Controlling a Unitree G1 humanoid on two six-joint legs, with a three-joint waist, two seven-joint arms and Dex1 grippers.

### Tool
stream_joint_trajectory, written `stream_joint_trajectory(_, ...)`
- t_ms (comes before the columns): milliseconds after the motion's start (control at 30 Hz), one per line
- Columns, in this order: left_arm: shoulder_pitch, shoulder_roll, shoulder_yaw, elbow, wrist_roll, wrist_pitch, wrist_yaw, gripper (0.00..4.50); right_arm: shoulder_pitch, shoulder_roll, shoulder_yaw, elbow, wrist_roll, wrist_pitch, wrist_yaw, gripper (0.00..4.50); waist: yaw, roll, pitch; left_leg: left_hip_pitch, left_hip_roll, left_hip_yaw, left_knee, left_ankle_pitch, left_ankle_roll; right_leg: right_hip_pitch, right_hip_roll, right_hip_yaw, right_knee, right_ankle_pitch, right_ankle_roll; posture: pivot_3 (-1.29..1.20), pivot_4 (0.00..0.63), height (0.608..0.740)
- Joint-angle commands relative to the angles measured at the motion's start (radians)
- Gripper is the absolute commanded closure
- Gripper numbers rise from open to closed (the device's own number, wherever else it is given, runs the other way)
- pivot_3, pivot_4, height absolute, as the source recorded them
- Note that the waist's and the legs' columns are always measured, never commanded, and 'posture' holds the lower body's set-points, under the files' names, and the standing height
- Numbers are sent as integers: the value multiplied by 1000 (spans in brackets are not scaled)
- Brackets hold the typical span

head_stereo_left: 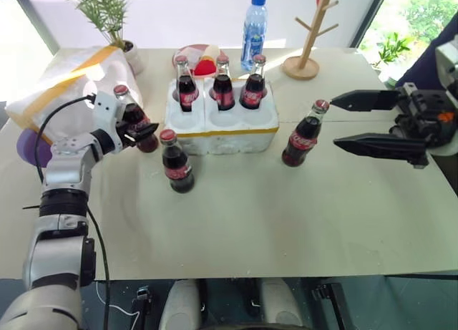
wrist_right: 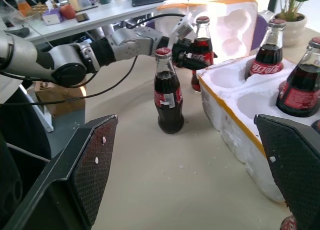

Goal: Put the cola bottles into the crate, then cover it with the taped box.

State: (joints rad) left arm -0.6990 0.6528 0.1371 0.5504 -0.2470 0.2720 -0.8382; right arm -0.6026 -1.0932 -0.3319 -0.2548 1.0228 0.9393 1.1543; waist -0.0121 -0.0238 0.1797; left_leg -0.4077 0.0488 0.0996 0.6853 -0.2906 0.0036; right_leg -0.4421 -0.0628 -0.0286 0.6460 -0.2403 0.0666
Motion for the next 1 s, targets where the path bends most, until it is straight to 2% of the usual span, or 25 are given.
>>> stream_joint_trajectory(33, 1, 81, 59, -171, -105, 98, -112, 1672, -12, 8, -10, -19, -13, -31, -21, 0, -2, -1, 0, 0, 0, 0, 0, 0, 0, 0, 0, 0, 0, 0, 0, 0, 150, 740)
stream_joint_trajectory(233, -101, 183, 62, -282, -248, 307, -274, 1672, -3, 24, 6, -17, -40, -53, -36, 0, 8, -2, 1, -1, 0, 0, 0, 0, -1, -1, 0, 0, 1, 0, 0, 0, 150, 740)
stream_joint_trajectory(400, -321, 115, 9, -156, -238, 311, -295, 1672, 8, 44, 5, -32, -43, -52, -63, 0, 26, -3, 2, -2, -2, -1, 3, 0, -1, 0, 1, -1, 1, 1, 1, 0, 150, 740)
stream_joint_trajectory(633, -456, -28, -99, 95, -105, 130, -332, 1672, 44, 54, -9, -62, -49, -45, -119, 0, 22, -3, 2, -2, -2, 0, 5, 0, 0, 0, 2, 0, 1, 1, 1, 0, 150, 740)
stream_joint_trajectory(867, -459, -79, -191, 294, 58, -120, -329, 1672, 101, 55, -59, -117, -9, -25, -176, 0, 17, -3, 2, -3, -1, 0, 5, 0, 0, -2, 5, 0, 1, 0, 1, 0, 150, 740)
stream_joint_trajectory(1000, -450, -121, -199, 362, 101, -190, -285, 1672, 119, 59, -63, -128, 0, -28, -198, 0, 18, -3, 2, -3, -1, 0, 6, 0, 0, -1, 4, 1, 1, 0, 1, 0, 150, 740)
